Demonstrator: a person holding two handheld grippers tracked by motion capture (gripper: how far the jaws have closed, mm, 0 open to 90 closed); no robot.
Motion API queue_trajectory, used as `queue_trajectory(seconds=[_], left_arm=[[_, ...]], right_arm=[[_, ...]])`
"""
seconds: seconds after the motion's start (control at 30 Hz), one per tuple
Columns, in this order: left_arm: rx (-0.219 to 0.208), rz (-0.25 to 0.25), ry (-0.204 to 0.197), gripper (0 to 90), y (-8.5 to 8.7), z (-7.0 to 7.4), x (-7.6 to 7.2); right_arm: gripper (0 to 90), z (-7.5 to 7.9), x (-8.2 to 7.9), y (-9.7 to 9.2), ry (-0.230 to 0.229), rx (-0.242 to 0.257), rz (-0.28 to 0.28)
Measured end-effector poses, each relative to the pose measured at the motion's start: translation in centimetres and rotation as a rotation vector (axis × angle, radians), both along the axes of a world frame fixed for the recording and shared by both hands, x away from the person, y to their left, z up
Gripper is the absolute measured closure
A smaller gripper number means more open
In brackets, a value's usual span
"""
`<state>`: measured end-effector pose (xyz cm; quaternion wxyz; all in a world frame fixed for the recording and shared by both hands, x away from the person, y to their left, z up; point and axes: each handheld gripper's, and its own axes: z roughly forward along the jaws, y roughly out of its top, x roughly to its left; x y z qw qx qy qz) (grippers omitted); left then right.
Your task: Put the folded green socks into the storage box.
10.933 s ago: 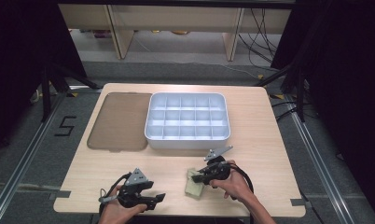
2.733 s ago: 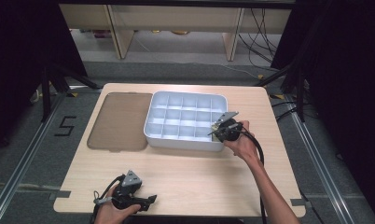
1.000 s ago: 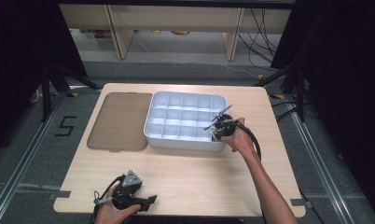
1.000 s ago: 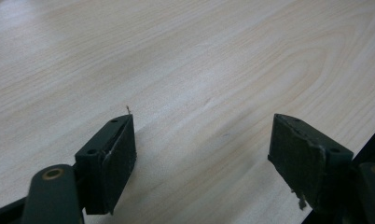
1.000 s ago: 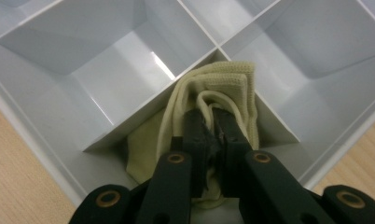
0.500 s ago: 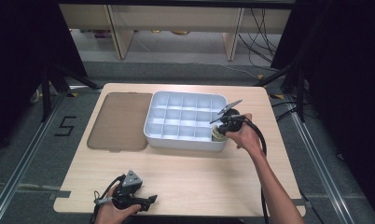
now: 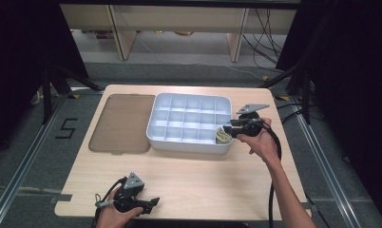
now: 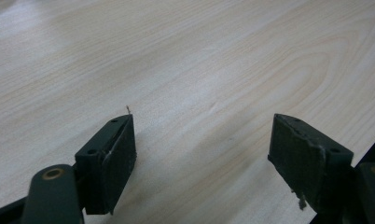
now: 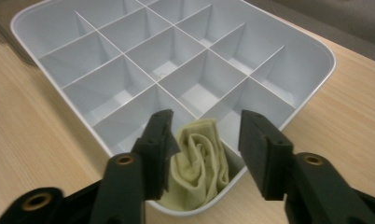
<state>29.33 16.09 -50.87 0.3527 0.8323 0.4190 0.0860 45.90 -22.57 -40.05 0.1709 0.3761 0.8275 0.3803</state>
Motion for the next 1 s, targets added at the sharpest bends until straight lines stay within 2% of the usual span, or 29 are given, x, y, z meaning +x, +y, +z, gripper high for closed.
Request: queue_trajectory(seconds=[0.1,0.2,0.27,0.3,0.33,0.37,0.43,0.5,0.53,0.6,0.63,0.67,0.7,0.8,0.87,0.93,1.0], left_arm=[[-0.001,0.0,-0.005,22.7,0.0,0.0,0.0],[-0.006,0.003,-0.009,22.7,0.0,0.0,0.0],[-0.005,0.002,-0.01,22.7,0.0,0.0,0.0],[-0.004,0.001,-0.011,22.6,0.0,0.0,0.0],[-0.004,0.001,-0.011,22.6,0.0,0.0,0.0],[-0.003,0.001,-0.011,22.6,0.1,0.0,0.0],[0.005,0.003,-0.017,22.6,0.1,0.0,0.0],[0.007,0.017,-0.023,22.6,0.1,0.0,0.0],[-0.004,0.001,-0.015,22.6,0.2,0.1,0.0],[-0.019,0.015,-0.008,22.7,0.2,0.0,-0.1],[-0.016,0.014,-0.009,22.7,0.2,0.1,-0.1],[-0.005,0.001,-0.016,22.6,0.2,0.1,0.0],[-0.004,-0.001,-0.017,22.6,0.2,0.1,0.0],[-0.001,-0.005,-0.019,22.6,0.2,0.2,0.0],[-0.007,-0.002,-0.017,22.7,0.2,0.2,0.0],[-0.007,-0.001,-0.016,22.7,0.3,0.2,0.0],[-0.008,0.002,-0.022,22.6,0.3,0.1,0.0]], right_arm=[[46.3,-0.4,-0.8,-0.4,-0.023,0.037,-0.002],[44.0,-0.8,-1.6,-0.5,-0.024,0.087,-0.017],[43.4,-0.9,-2.0,-0.6,-0.026,0.098,-0.006],[42.7,-1.1,-2.1,-0.7,-0.053,0.1,-0.004],[42.7,-1.1,-2.1,-0.7,-0.053,0.1,-0.004],[42.6,-1.0,-2.2,-0.7,-0.034,0.09,0.003],[42.1,-1.0,-2.5,-0.6,-0.023,0.104,-0.007],[41.3,-1.1,-2.4,-0.7,-0.042,0.107,0.013],[40.2,-0.9,-2.7,-0.8,-0.029,0.107,0.004],[40.1,-1.0,-2.8,-0.8,-0.038,0.108,0.009],[39.8,-1.1,-2.9,-0.8,-0.04,0.122,0.006],[39.1,-1.1,-3.0,-0.8,-0.047,0.113,0.004],[38.8,-1.1,-3.2,-0.8,-0.029,0.115,0.004],[38.2,-1.2,-3.5,-0.8,-0.03,0.121,0.009],[36.9,-1.3,-3.6,-0.8,-0.05,0.125,0.004],[35.7,-1.3,-3.9,-0.7,-0.029,0.131,0.004],[34.7,-1.3,-3.9,-0.7,-0.051,0.115,0.022]])
